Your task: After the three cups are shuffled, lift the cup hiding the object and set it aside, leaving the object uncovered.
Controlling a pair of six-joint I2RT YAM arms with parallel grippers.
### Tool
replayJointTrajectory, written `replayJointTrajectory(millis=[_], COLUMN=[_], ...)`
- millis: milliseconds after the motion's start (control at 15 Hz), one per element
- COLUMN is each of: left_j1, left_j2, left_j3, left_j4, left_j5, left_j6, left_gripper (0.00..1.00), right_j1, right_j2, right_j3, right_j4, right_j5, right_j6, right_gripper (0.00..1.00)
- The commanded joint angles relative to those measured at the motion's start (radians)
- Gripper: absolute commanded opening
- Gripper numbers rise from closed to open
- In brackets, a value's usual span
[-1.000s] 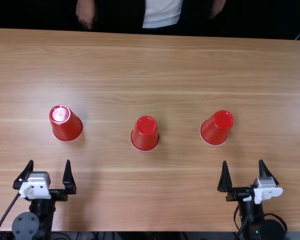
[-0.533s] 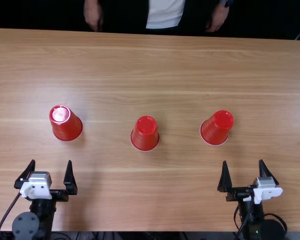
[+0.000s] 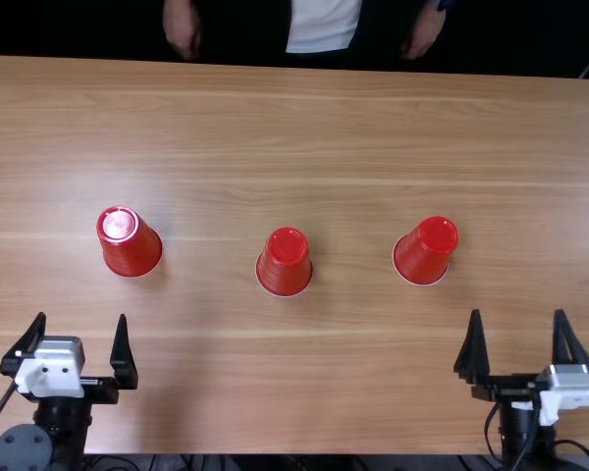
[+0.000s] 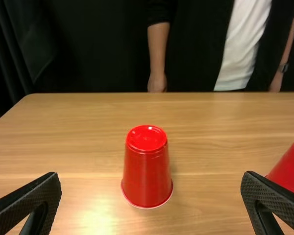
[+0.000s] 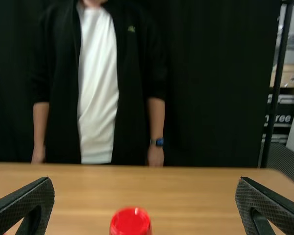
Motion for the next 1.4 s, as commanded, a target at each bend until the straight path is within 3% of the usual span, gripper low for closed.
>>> replayJointTrajectory(millis=[0, 133, 267, 400, 600, 867, 1067, 1333], left_j1=[0.012, 0.018, 0.032, 0.032, 0.034, 0.035, 0.035, 0.041], left_j2=[0.054, 0.172, 0.295, 0.373, 0.502, 0.672, 0.776, 0.875], left_j3=[0.098, 0.237, 0.391, 0.466, 0.650, 0.894, 1.007, 1.067], left_j4=[-0.025, -0.100, -0.280, -0.374, -0.562, -0.774, -0.921, -1.020], left_j5=[-0.027, -0.036, -0.069, -0.078, -0.076, -0.076, -0.076, -0.076], left_j6=[0.039, 0.037, 0.037, 0.035, 0.035, 0.031, 0.026, 0.026], left_gripper=[1.00, 1.00, 1.00, 1.00, 1.00, 1.00, 1.00, 1.00], right_j1=[-0.014, -0.014, -0.012, -0.014, -0.012, -0.011, -0.009, -0.006], right_j2=[0.077, 0.157, 0.217, 0.250, 0.398, 0.583, 0.701, 0.846], right_j3=[0.096, 0.207, 0.326, 0.415, 0.610, 0.840, 0.937, 1.017], right_j4=[-0.003, -0.078, -0.226, -0.310, -0.518, -0.769, -0.989, -1.150], right_j5=[0.015, 0.015, 0.015, 0.015, 0.015, 0.015, 0.013, 0.013], right_j6=[-0.009, -0.016, -0.018, -0.020, -0.026, -0.072, -0.072, -0.066], right_gripper=[1.00, 1.00, 1.00, 1.00, 1.00, 1.00, 1.00, 1.00])
